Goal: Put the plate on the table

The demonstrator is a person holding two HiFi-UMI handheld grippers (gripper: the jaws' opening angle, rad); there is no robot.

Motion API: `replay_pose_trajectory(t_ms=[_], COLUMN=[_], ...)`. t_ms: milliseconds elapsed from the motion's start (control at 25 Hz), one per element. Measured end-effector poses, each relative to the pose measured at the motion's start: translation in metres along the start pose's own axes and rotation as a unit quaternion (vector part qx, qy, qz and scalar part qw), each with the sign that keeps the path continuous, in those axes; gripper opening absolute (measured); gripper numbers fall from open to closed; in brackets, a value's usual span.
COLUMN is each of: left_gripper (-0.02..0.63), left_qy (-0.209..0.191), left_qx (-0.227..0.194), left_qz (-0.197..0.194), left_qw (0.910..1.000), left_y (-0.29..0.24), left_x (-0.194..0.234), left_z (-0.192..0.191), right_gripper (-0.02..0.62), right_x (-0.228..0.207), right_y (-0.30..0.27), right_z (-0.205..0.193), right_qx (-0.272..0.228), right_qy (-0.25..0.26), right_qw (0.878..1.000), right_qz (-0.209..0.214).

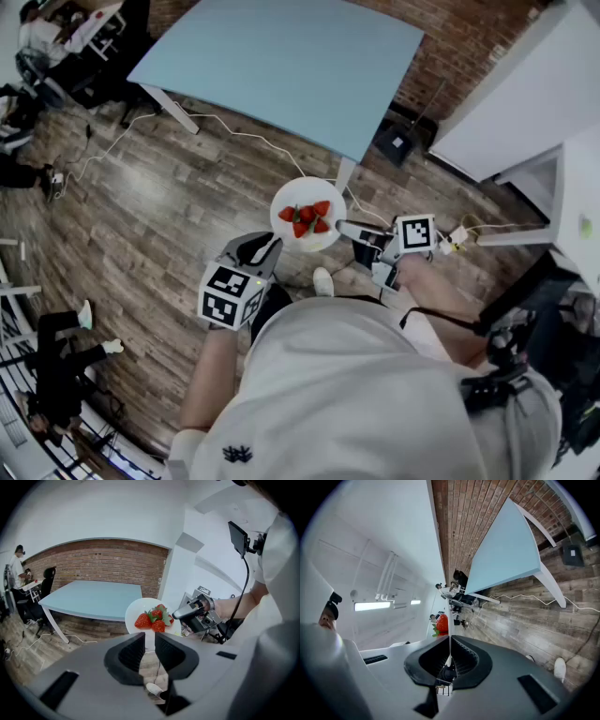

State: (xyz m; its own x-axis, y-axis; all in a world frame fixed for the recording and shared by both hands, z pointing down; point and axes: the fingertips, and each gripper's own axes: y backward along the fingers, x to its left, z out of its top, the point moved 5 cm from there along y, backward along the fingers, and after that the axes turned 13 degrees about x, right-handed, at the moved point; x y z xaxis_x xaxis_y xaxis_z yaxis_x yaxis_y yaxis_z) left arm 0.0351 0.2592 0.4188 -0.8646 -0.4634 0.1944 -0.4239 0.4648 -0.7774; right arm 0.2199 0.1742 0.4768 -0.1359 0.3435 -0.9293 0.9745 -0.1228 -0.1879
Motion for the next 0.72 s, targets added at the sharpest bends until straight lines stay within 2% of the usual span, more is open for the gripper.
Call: replay_pose_trajectory(t_ms=[160,320,720], left_gripper=[0.066,0.066,0.066], left_qy=[0.024,0.044,0.05], left_qx=[-0.003,-0.011,-0.012], left_qz=[0.025,0.012,0.009], left_qw=[0.9994,0.9989,0.9986], left_y=[0.008,0.01,0.005], left_x=[0.006,0.009,0.008], left_z=[-0.001,-0.004,-0.018], right_gripper=[0.018,0.018,0.018], right_x=[0.002,0.004,-0.01], right_y=[-0.014,-0.019,-0.021], right_z=[0.008,0.009,0.004], right_qx=[0.024,0.027,0.026], right_qy=[-0.006,-0.012,-0.023], right_qw=[1.0,0.999,0.999], right_qz=[0.019,0.036,0.015])
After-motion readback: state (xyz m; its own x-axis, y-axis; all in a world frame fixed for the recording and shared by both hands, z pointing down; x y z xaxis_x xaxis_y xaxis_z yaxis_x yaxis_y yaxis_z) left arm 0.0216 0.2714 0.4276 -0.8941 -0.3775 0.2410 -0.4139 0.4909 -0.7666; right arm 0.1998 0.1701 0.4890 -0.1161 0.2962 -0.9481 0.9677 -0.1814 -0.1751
